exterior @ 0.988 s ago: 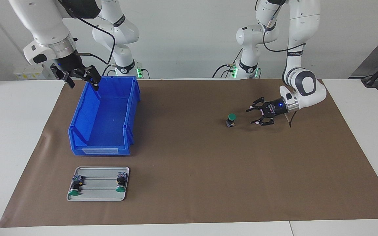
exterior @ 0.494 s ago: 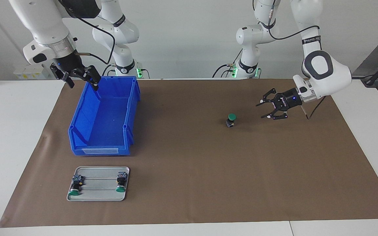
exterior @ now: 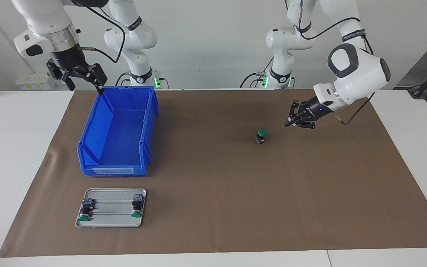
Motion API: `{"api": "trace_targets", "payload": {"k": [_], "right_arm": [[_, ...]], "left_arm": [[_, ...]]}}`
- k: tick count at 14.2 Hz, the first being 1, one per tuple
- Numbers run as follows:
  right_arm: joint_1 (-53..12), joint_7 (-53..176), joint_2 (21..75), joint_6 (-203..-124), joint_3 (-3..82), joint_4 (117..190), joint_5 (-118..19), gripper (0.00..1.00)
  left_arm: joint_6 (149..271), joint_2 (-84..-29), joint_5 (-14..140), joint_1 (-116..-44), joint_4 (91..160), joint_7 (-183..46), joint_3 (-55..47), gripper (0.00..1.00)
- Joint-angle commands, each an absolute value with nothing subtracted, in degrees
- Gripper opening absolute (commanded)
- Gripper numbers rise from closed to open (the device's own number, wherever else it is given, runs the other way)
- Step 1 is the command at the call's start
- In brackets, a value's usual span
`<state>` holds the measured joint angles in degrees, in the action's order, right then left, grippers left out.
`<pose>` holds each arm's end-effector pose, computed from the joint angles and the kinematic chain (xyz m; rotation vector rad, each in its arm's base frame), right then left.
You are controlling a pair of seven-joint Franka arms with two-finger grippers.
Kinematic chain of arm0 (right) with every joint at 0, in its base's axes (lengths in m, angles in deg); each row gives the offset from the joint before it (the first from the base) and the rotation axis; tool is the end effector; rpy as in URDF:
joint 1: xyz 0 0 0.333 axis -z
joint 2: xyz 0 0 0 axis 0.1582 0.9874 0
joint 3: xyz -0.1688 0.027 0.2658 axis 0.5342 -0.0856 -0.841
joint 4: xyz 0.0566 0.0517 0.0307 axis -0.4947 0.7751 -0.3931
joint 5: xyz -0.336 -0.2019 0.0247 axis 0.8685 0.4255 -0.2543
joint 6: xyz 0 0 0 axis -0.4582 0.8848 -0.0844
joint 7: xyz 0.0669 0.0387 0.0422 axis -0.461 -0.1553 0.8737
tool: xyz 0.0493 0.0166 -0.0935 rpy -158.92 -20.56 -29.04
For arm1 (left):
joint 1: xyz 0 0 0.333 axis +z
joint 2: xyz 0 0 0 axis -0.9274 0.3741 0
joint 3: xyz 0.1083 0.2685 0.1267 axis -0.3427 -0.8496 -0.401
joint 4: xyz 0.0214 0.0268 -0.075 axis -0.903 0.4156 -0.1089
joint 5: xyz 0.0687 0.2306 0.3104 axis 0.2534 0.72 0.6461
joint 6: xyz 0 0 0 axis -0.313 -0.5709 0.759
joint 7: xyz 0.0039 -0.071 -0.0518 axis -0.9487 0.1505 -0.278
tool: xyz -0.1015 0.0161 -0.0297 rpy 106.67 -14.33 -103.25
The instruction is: Place and press button with both arms
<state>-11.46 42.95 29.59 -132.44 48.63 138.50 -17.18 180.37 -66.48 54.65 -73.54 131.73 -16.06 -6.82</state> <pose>0.5303 -0.0011 0.6614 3.1002 -0.2891 0.0242 0.5392 -0.0925 0.4575 2.5082 -0.6621 0.0548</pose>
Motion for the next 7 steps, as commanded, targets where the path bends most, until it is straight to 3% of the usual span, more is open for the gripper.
{"api": "trace_targets", "payload": {"k": [1, 4, 7], "right_arm": [[-10.68, 44.13, 30.9, -131.29, 48.27, 136.59, -18.0, 1.0], [-10.95, 43.51, 31.25, -131.38, 48.27, 136.59, -19.15, 1.0], [-10.86, 43.51, 31.17, -131.99, 48.36, 137.2, -19.15, 1.0]], "left_arm": [[183.45, -65.48, 65.21, -79.96, 130.74, -27.75, -7.45, 0.0], [189.16, -65.83, 76.41, -87.26, 133.02, -44.34, -7.36, 0.0], [191.18, -66.45, 78.18, -89.65, 135.92, -47.01, -7.44, 0.0]]}}
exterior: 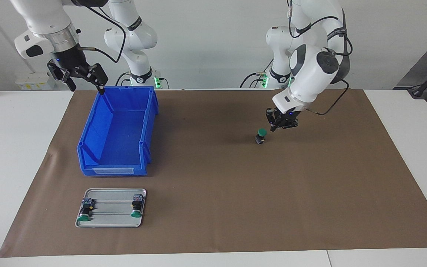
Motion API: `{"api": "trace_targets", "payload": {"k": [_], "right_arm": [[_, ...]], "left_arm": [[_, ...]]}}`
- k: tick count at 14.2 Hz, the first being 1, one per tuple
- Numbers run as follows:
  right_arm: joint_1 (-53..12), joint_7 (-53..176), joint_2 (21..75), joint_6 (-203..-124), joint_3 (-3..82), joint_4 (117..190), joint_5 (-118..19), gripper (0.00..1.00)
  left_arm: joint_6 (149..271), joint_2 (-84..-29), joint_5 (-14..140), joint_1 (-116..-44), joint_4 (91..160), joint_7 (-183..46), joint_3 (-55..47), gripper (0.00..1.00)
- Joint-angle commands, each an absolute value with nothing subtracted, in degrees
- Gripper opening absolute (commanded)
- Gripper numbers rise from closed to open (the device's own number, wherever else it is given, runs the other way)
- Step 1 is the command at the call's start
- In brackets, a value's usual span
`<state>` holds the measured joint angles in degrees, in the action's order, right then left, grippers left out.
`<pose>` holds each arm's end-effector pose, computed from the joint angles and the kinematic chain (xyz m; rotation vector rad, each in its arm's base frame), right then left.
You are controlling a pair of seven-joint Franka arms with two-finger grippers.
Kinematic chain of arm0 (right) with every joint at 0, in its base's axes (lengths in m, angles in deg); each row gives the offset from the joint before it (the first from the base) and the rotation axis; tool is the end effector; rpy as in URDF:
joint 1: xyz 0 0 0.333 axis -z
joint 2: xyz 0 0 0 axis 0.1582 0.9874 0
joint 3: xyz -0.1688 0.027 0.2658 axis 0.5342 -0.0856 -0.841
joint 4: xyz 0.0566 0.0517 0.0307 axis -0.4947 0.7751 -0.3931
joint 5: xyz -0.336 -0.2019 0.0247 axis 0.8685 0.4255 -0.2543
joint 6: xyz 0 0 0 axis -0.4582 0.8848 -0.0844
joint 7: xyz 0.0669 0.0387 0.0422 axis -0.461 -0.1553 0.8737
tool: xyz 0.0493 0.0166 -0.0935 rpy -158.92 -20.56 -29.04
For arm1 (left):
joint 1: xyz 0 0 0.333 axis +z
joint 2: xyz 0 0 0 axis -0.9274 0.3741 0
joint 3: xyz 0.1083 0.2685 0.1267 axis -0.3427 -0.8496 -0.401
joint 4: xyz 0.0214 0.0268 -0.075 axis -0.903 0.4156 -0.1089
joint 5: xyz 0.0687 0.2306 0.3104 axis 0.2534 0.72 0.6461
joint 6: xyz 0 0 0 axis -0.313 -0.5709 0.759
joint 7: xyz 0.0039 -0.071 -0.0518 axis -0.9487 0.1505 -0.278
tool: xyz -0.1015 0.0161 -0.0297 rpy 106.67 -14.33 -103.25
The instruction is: Place and press button with both arms
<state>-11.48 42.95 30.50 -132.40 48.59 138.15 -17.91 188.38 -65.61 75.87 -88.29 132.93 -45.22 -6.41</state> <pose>0.5353 0.0011 0.6557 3.1116 -0.2869 0.0062 0.5143 -0.2066 0.4411 2.8981 -0.5835 -0.0418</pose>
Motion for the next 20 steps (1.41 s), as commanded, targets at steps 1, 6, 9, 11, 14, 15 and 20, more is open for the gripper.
{"api": "trace_targets", "payload": {"k": [1, 6, 9, 11, 14, 15, 20], "right_arm": [[-10.86, 43.51, 31.17, -132.08, 48.36, 137.38, -19.15, 1.0], [-10.77, 43.51, 31.08, -132.52, 48.27, 137.64, -19.24, 1.0], [-10.77, 43.6, 30.99, -132.52, 48.36, 137.73, -19.24, 1.0], [-10.77, 43.6, 30.99, -132.52, 48.27, 137.82, -19.24, 1.0], [-10.68, 43.51, 30.73, -133.05, 48.27, 138.35, -19.24, 1.0], [-10.77, 43.51, 30.64, -133.22, 48.27, 138.52, -19.24, 1.0], [-10.77, 43.42, 30.64, -133.23, 48.27, 138.52, -19.24, 1.0]], "left_arm": [[192.24, -66.54, 80.02, -90.44, 136.97, -47.97, -7.45, 0.0], [198.21, -67.15, 83.02, -91.5, 143.03, -51.5, -7.36, 0.0], [200.59, -66.02, 83.02, -92.73, 144.54, -51.76, -7.36, 0.0], [202.09, -65.92, 83.02, -93.6, 145.94, -51.76, -7.36, 0.0], [203.24, -65.13, 83.02, -93.7, 147.0, -51.76, -7.36, 0.0], [203.32, -65.13, 83.11, -93.7, 147.0, -51.76, -7.36, 0.0], [201.84, -65.31, 83.99, -92.83, 144.64, -51.76, -7.45, 0.0]]}}
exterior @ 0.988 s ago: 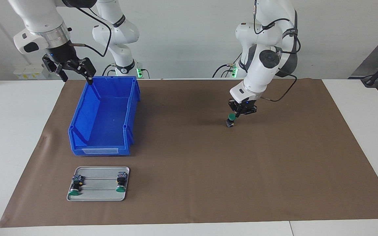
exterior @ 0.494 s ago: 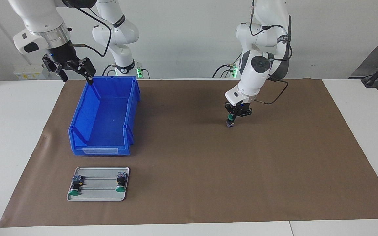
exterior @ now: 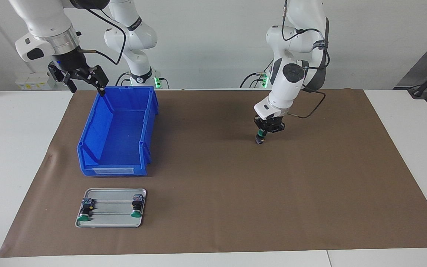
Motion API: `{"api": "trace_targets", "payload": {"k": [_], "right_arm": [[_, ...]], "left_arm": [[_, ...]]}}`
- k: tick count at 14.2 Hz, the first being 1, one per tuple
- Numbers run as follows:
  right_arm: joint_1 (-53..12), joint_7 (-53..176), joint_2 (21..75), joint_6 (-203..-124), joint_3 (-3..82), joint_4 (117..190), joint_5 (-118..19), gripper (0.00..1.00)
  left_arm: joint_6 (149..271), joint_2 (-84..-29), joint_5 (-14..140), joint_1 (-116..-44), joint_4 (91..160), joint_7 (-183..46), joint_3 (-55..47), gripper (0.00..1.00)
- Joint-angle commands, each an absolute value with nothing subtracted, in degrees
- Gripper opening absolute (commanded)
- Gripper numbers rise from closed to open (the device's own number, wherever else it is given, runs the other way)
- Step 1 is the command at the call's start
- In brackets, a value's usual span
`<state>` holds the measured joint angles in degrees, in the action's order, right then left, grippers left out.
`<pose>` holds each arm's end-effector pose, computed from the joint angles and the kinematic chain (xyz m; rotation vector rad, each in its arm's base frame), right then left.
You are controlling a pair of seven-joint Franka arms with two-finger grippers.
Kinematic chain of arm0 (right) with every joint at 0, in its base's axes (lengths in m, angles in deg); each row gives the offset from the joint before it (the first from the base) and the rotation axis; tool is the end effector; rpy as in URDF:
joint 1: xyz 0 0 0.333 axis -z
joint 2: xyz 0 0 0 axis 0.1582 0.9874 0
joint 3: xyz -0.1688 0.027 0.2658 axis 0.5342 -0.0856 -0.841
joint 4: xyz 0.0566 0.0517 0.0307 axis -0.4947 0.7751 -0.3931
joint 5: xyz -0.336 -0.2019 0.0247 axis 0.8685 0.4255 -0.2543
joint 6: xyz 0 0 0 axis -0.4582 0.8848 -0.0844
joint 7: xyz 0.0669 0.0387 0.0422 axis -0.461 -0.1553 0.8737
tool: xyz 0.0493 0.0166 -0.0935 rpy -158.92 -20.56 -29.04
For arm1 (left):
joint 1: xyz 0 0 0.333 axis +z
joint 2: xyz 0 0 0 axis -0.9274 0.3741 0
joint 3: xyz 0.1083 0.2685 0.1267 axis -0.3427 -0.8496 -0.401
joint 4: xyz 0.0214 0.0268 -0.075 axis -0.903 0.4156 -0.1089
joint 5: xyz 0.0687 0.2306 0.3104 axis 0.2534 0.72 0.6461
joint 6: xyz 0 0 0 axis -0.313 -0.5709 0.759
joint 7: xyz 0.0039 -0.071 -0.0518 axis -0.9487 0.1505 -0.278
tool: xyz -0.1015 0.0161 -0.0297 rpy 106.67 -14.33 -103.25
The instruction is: Place and press button with both arms
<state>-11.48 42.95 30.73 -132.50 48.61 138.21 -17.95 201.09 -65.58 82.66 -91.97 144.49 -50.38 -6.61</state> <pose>0.5368 0.0010 0.6533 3.1118 -0.2873 0.0009 0.4807 -0.2183 0.3675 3.0068 -0.6181 -0.0014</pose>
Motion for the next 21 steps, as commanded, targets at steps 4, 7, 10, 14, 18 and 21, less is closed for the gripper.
{"api": "trace_targets", "payload": {"k": [4, 7, 10, 14, 18, 21], "right_arm": [[-10.77, 43.42, 30.64, -133.23, 48.27, 138.61, -19.24, 1.0], [-10.77, 43.42, 30.64, -133.23, 48.36, 138.61, -19.24, 1.0], [-10.77, 43.33, 30.64, -133.23, 48.36, 138.61, -19.24, 1.0], [-10.77, 43.33, 30.55, -133.23, 48.27, 138.61, -19.24, 1.0], [-10.77, 43.33, 30.64, -133.23, 48.36, 138.61, -19.24, 1.0], [-10.77, 43.33, 30.64, -133.23, 48.36, 138.61, -19.24, 1.0]], "left_arm": [[193.85, -66.01, 83.99, -90.98, 137.18, -51.67, -7.97, 0.43], [189.71, -68.02, 83.99, -88.26, 134.26, -51.59, -8.15, 1.0], [187.43, -71.54, 84.17, -82.99, 132.86, -51.06, -8.15, 1.0], [176.89, -70.41, 84.96, -76.49, 121.8, -47.2, -8.15, 1.0], [165.56, -67.34, 86.09, -70.6, 108.54, -42.02, -8.15, 1.0], [159.66, -66.28, 86.8, -68.13, 102.72, -41.57, -8.24, 1.0]]}}
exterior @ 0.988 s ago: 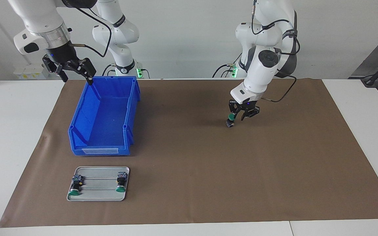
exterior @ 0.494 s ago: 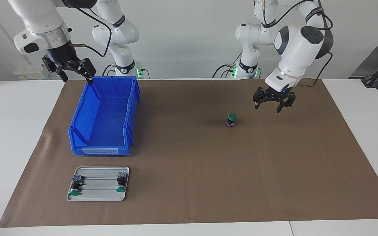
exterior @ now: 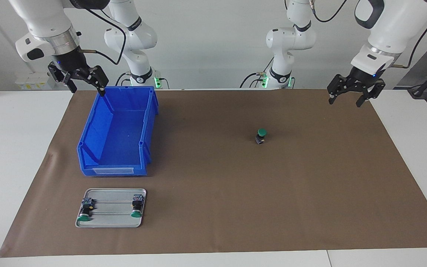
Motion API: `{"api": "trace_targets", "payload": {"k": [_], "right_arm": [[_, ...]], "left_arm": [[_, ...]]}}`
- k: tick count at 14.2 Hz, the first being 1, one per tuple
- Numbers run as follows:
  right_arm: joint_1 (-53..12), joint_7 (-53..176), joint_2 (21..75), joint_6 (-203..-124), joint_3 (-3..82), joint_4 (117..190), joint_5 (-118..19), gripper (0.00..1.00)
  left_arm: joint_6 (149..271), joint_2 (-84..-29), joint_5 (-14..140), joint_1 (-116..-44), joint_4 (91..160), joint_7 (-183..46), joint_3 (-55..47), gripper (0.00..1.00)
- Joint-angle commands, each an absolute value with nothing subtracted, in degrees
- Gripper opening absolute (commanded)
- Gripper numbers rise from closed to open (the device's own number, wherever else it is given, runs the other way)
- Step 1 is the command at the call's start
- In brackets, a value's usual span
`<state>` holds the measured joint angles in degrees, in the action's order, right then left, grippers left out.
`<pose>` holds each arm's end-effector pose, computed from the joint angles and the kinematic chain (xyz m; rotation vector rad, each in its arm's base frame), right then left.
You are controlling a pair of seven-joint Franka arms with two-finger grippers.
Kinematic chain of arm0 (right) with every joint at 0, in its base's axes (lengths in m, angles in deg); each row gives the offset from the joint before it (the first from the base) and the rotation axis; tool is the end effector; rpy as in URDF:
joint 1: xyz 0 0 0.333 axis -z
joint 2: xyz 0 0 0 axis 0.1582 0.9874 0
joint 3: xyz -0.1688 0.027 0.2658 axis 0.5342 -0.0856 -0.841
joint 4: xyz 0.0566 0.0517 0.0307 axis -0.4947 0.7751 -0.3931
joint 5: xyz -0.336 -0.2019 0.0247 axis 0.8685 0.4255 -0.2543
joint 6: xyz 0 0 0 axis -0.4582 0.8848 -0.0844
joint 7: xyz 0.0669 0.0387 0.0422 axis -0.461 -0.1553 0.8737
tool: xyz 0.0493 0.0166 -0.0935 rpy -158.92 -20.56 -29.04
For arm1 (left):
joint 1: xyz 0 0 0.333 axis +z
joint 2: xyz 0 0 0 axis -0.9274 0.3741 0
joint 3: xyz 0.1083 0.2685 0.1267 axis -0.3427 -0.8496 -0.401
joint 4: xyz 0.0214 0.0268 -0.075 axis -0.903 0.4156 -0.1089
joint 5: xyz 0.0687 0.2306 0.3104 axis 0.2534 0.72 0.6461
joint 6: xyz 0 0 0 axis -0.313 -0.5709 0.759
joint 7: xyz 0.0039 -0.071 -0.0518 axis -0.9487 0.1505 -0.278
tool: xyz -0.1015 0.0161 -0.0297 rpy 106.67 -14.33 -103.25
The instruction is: Place and press button with both arms
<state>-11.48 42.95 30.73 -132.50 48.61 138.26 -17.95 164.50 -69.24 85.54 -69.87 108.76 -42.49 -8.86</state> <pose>0.5368 0.0010 0.6528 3.1117 -0.2873 -0.0004 0.5436 -0.0018 0.6398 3.0914 -0.2705 0.1012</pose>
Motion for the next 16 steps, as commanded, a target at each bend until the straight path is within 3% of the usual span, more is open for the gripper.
{"api": "trace_targets", "payload": {"k": [1, 3, 9, 12, 16], "right_arm": [[-10.77, 43.33, 30.64, -133.23, 48.36, 138.61, -19.24, 1.0], [-10.77, 43.33, 30.55, -133.23, 48.36, 138.61, -19.24, 1.0], [-11.73, 43.78, 30.2, -132.7, 48.19, 138.61, -19.15, 1.0], [-16.11, 39.83, 30.29, -133.4, 47.49, 138.61, -19.76, 1.0], [-27.26, 35.01, 31.87, -139.53, 47.39, 140.18, -21.69, 1.0]], "left_arm": [[158.42, -65.84, 86.72, -67.6, 101.31, -41.57, -8.24, 1.0], [156.13, -65.31, 86.72, -67.77, 99.19, -41.65, -8.15, 1.0], [157.18, -67.59, 86.63, -69.0, 103.41, -42.53, -7.45, 1.0], [157.36, -68.12, 86.63, -69.0, 104.72, -42.71, -7.45, 1.0], [156.92, -68.56, 86.63, -68.83, 105.34, -42.45, -7.53, 1.0]]}}
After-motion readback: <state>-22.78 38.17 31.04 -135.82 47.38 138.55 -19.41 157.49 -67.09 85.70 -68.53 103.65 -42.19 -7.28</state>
